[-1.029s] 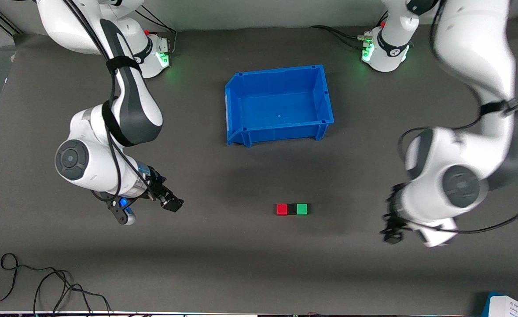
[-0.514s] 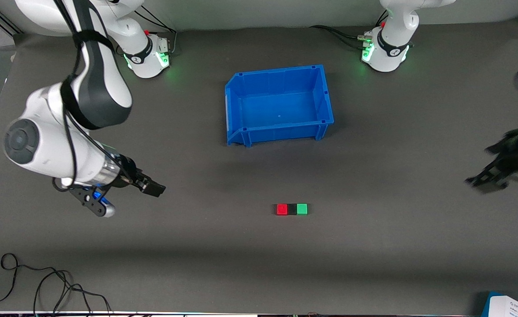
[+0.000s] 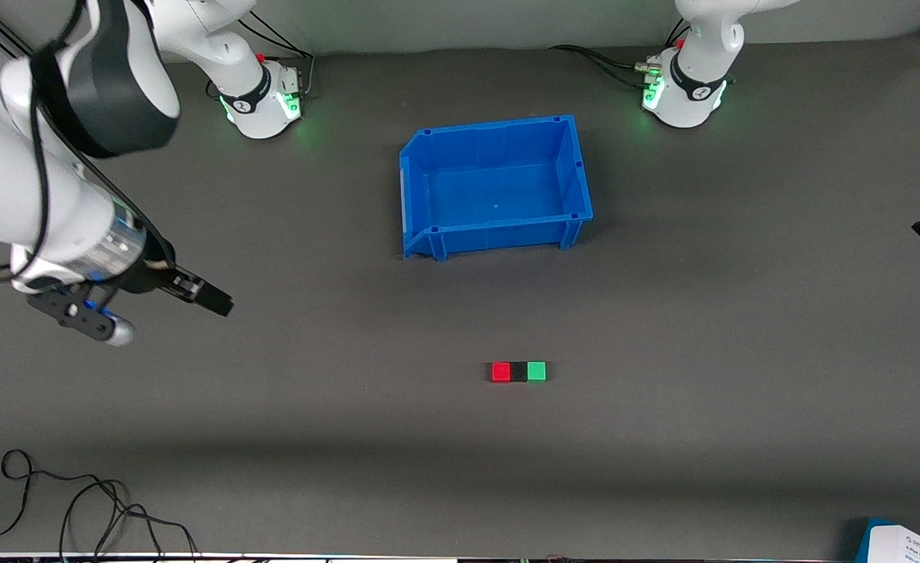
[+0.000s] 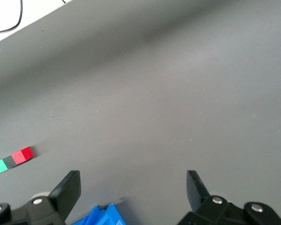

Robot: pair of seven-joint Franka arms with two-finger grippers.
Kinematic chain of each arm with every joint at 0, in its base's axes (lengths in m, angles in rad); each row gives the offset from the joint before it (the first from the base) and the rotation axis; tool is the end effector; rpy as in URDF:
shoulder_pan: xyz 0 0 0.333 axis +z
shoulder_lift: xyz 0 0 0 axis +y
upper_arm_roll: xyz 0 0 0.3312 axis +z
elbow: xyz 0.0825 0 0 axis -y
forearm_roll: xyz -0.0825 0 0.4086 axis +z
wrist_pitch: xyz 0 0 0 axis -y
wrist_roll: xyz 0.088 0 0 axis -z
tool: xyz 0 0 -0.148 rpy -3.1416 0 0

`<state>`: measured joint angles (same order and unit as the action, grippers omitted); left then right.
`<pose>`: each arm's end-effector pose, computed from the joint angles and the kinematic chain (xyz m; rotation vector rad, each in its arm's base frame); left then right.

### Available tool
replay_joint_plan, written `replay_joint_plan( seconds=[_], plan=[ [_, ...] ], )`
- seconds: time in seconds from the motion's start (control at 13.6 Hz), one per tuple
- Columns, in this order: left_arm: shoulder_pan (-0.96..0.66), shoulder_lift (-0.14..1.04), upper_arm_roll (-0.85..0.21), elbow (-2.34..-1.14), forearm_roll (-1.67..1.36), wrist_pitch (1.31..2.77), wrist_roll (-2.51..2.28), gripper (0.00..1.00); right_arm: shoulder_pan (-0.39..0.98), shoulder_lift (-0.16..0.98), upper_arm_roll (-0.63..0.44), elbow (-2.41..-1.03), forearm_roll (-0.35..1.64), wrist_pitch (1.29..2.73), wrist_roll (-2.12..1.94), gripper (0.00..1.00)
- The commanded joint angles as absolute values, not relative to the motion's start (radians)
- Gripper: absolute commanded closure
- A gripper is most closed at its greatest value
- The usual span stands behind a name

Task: Attach green and red cubes to black cube

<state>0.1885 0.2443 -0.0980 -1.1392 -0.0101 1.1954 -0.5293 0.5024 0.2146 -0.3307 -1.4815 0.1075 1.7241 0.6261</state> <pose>0.6016 0.0617 0.6304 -2.9720 -0.9482 0.2968 0.6414 0.1444 0.5311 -3.0100 0.7052 -0.0339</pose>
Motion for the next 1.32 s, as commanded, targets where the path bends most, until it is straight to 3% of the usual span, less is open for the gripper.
replay_joint_plan(
  seconds=[0.0, 0.29, 0.51, 0.73, 0.96, 1.25],
  plan=[
    [0.173, 0.247, -0.109, -1.121, -0.020, 1.200, -0.296, 0.00, 0.442, 0.144, -0.304, -1.554, 0.086, 1.717, 0.548, 0.00],
    [0.169, 0.249, -0.106, -1.124, -0.015, 1.207, -0.107, 0.00, 0.387, 0.046, -0.241, -1.635, 0.012, 1.709, 0.426, 0.00],
    [0.144, 0.247, -0.155, -1.129, 0.015, 1.204, -0.091, 0.00, 0.178, 0.029, -0.033, -1.626, 0.014, 1.690, 0.374, 0.00],
    [0.115, 0.233, -0.156, -1.135, 0.048, 1.209, -0.091, 0.00, 0.114, 0.031, -0.006, -1.618, 0.041, 1.697, 0.370, 0.00],
    [0.107, 0.163, -0.132, -1.244, 0.046, 1.270, -0.087, 0.00, -0.020, 0.031, 0.118, -1.598, 0.060, 1.689, 0.338, 0.00],
    [0.074, 0.135, -0.081, -1.302, 0.029, 1.287, -0.086, 0.00, -0.023, 0.026, 0.143, -1.618, 0.060, 1.671, 0.339, 0.00]
  ],
)
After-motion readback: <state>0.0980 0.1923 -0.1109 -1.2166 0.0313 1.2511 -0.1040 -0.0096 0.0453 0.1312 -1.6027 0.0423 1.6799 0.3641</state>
